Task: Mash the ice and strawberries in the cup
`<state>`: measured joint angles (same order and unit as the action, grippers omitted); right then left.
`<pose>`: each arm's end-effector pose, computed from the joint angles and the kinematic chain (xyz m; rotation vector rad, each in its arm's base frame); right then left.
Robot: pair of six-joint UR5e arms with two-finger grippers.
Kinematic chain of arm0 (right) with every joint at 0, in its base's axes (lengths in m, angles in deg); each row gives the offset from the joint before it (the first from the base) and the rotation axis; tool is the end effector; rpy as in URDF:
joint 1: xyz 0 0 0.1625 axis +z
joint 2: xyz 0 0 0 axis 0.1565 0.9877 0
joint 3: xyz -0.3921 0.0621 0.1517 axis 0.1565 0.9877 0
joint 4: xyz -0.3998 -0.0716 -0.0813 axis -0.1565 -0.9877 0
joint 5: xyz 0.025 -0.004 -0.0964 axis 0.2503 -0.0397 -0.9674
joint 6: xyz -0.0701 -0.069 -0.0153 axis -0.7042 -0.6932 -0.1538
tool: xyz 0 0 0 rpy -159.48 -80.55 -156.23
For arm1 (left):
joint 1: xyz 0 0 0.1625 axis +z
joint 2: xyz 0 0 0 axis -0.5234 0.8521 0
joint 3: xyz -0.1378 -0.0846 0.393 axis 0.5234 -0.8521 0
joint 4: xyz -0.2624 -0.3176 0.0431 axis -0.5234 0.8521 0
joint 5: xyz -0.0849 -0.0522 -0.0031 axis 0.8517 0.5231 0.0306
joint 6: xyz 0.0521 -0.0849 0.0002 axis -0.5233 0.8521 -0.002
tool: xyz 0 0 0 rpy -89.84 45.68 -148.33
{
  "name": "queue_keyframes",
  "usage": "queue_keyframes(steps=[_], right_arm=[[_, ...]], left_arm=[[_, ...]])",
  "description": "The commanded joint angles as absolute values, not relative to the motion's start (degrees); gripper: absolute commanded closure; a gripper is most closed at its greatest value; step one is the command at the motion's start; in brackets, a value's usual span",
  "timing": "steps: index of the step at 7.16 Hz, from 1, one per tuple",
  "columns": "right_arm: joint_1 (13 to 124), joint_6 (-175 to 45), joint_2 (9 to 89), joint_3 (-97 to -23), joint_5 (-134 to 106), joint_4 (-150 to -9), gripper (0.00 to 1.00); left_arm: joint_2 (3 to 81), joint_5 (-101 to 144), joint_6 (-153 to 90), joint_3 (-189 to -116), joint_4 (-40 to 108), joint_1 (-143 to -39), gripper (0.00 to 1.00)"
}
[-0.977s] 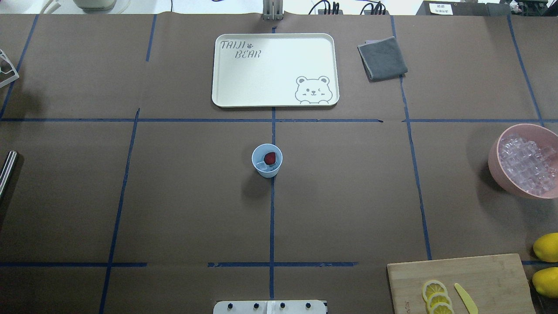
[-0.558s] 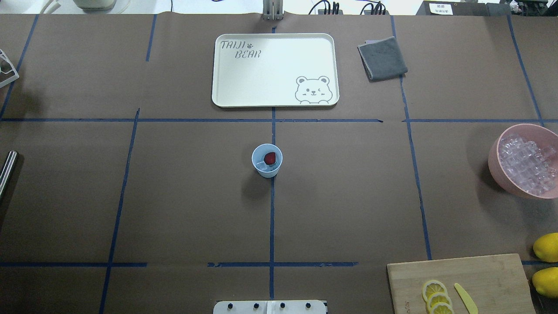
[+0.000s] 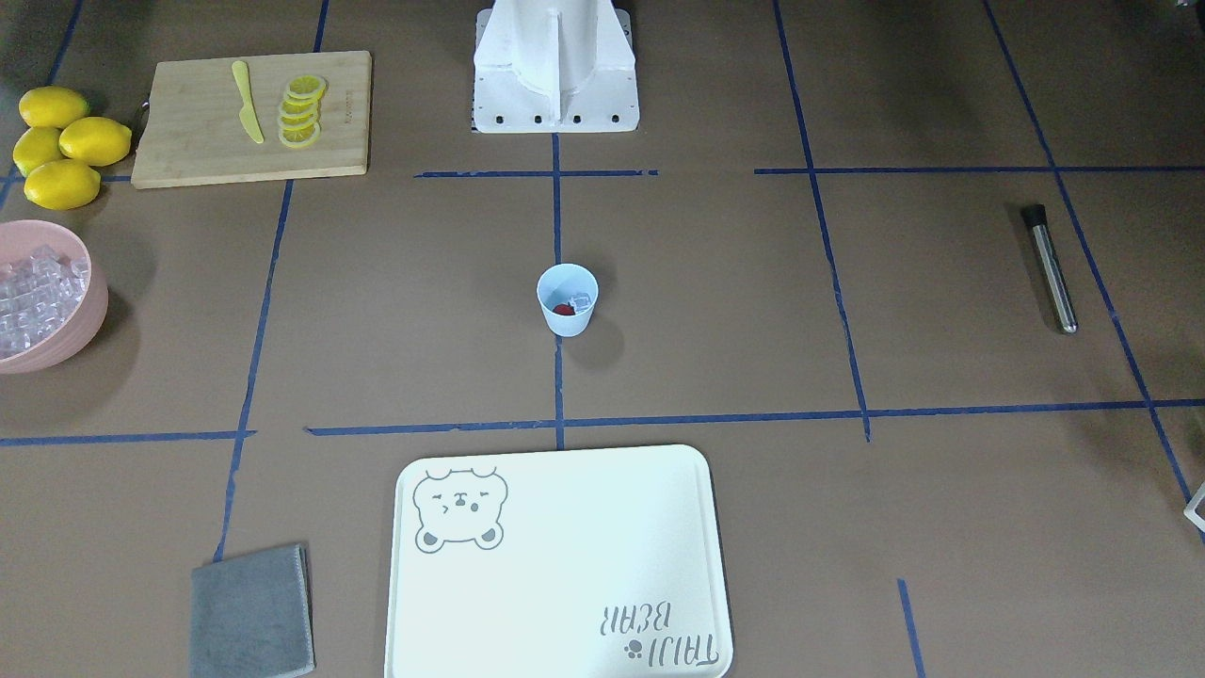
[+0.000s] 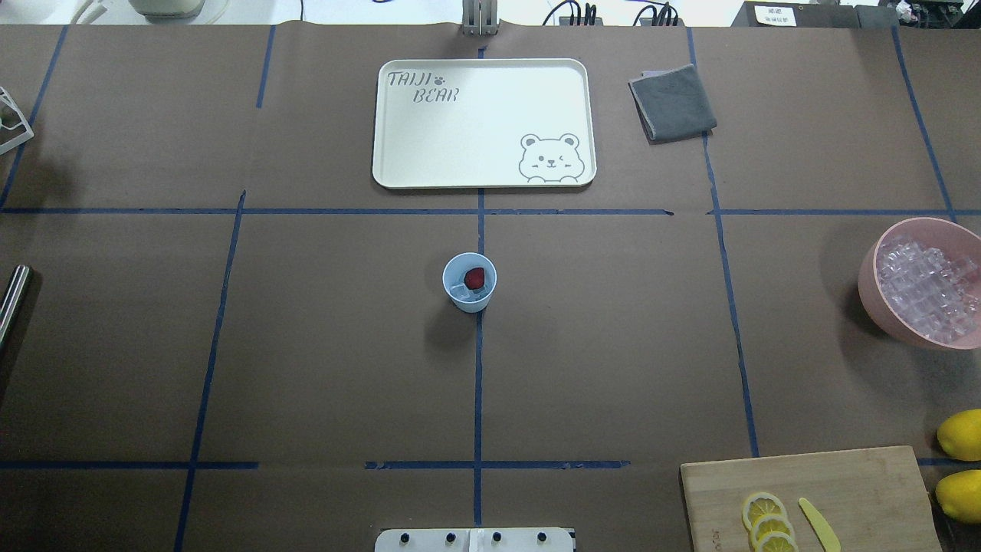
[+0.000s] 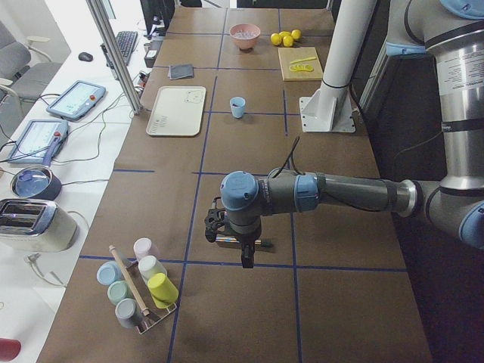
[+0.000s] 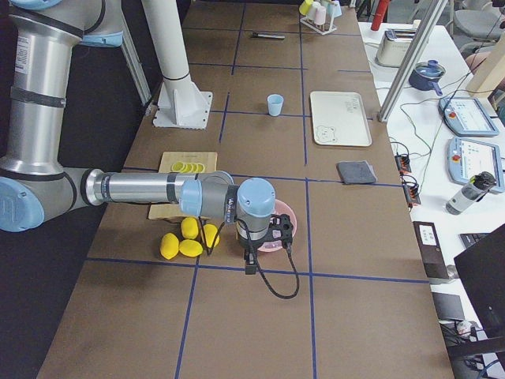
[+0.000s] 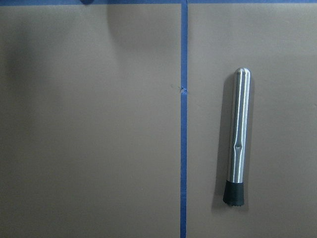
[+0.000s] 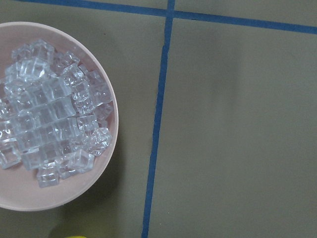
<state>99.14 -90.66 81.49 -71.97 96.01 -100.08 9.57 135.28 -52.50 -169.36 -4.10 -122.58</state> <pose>0.0659 -0.3935 0.6414 -0.0206 -0.7610 -0.1160 -0.0695 -0.3858 0.6229 -0.0632 0.7931 0.0418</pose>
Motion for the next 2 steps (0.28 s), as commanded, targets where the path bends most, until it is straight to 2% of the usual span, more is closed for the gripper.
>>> queue_keyframes(steps=[1, 2], right_arm=[[99.2, -90.6, 81.4, -71.5, 96.1, -100.0, 0.01], [99.2, -90.6, 81.3, -71.5, 96.1, -99.9, 0.01]], left_arm=[[9.7, 135.3, -52.5, -169.3, -4.0, -122.5, 0.0], [10.3, 135.3, -52.5, -168.6, -3.1, -122.5, 0.0]])
